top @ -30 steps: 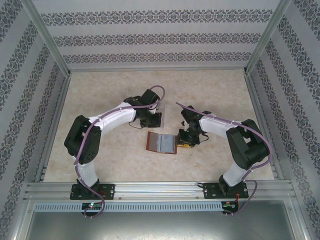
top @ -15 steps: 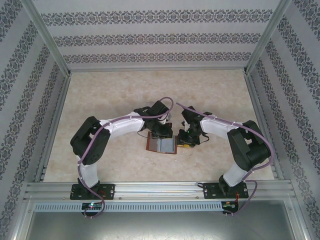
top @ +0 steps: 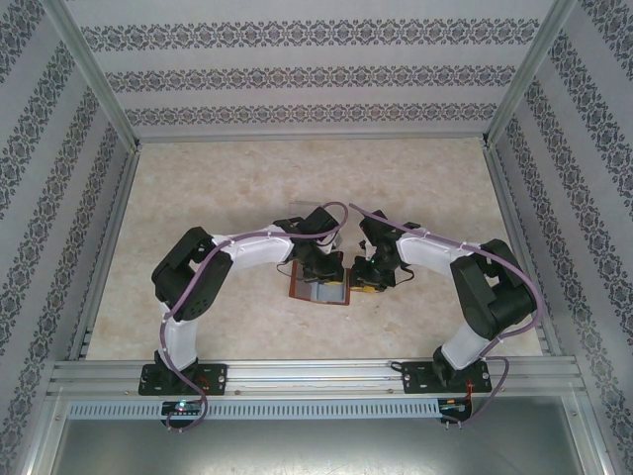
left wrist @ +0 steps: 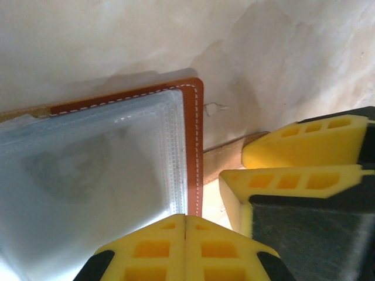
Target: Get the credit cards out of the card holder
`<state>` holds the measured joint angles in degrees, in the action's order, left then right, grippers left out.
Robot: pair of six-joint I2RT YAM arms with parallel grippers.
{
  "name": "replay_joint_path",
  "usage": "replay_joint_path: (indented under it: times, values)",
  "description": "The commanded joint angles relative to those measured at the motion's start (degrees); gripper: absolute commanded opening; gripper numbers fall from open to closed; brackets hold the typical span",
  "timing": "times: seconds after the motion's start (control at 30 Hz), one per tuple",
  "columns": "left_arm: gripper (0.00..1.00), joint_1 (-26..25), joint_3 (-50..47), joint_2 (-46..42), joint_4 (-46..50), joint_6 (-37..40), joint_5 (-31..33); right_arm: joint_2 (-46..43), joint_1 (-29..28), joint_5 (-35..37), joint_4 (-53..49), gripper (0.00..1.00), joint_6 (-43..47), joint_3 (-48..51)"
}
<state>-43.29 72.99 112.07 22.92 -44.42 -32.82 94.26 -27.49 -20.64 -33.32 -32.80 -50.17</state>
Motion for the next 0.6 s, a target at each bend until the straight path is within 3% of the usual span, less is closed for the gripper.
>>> replay_joint_path:
  times: [0.0,0.3,0.57]
  values:
    - [0.04,-0.7,1.1,1.5,1.7,-0.1,0.0,1.1,0.2,1.1,-0.3,0.35,0.3,2.1]
    - [0.27,-0.8,3.4,2.4,9.6,2.8,5.7,1.4,0.2,1.1,-0.4,0.35,0.4,2.0]
    - [0.33,-1.3,5.5,2.3,16.1,5.0,11.6,1.6,0.2,1.0,-0.4,0.35,0.5,2.0]
